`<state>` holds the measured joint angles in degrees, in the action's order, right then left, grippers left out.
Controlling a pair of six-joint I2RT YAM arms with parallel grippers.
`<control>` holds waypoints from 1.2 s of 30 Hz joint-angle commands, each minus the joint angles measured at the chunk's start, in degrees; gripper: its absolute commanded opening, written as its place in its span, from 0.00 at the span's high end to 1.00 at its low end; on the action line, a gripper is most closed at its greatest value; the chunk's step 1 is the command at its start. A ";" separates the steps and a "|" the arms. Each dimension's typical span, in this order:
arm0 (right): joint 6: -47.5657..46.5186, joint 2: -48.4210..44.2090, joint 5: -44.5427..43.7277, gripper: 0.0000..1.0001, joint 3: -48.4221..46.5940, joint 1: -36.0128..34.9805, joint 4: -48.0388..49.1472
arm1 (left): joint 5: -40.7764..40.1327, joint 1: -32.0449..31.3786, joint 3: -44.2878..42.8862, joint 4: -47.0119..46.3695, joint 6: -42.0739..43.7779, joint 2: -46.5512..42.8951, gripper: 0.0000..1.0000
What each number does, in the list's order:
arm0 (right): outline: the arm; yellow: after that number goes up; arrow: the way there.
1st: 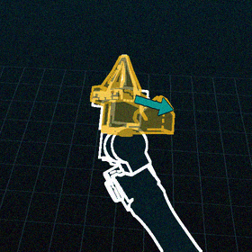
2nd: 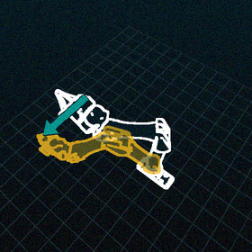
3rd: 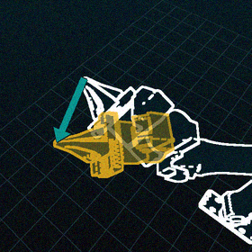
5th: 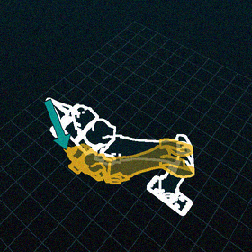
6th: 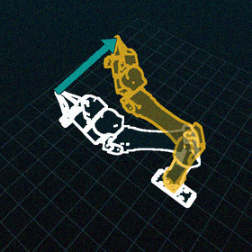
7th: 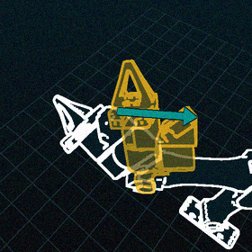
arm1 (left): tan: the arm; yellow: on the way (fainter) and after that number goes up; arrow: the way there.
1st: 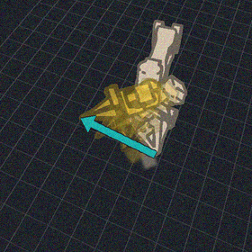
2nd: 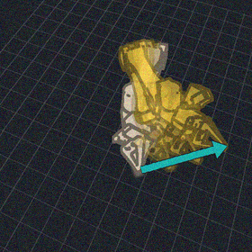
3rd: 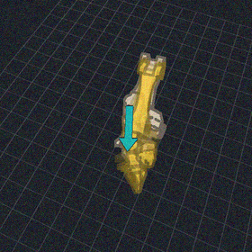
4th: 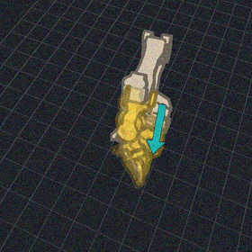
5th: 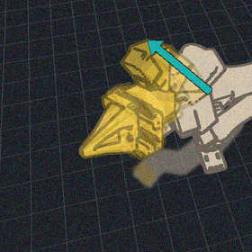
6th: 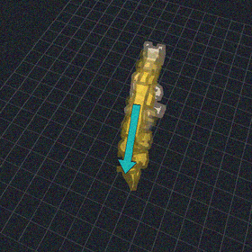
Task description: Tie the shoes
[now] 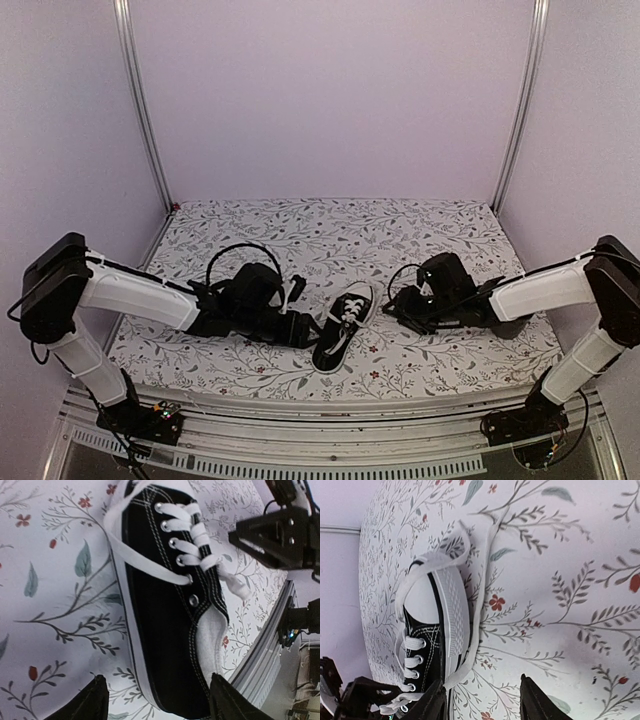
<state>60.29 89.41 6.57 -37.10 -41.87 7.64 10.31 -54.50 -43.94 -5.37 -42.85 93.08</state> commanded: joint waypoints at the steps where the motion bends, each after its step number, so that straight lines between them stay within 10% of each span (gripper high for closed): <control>1: -5.16 -2.68 -4.48 0.49 -3.00 2.89 -7.03 | 5.00 -3.19 0.14 -5.31 -2.70 1.27 0.30; 31: -21.87 27.65 -14.40 0.69 -38.36 3.45 -33.90 | -8.94 -0.36 1.14 7.21 2.24 -12.30 0.23; 36: -23.69 29.47 -17.88 0.97 -39.47 2.91 -36.32 | -9.07 1.30 0.71 7.71 3.65 -12.36 0.22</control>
<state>38.50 116.42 -7.31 -75.92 -38.44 -23.94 2.04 -54.74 -43.33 1.21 -41.52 81.65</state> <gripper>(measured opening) 0.106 0.779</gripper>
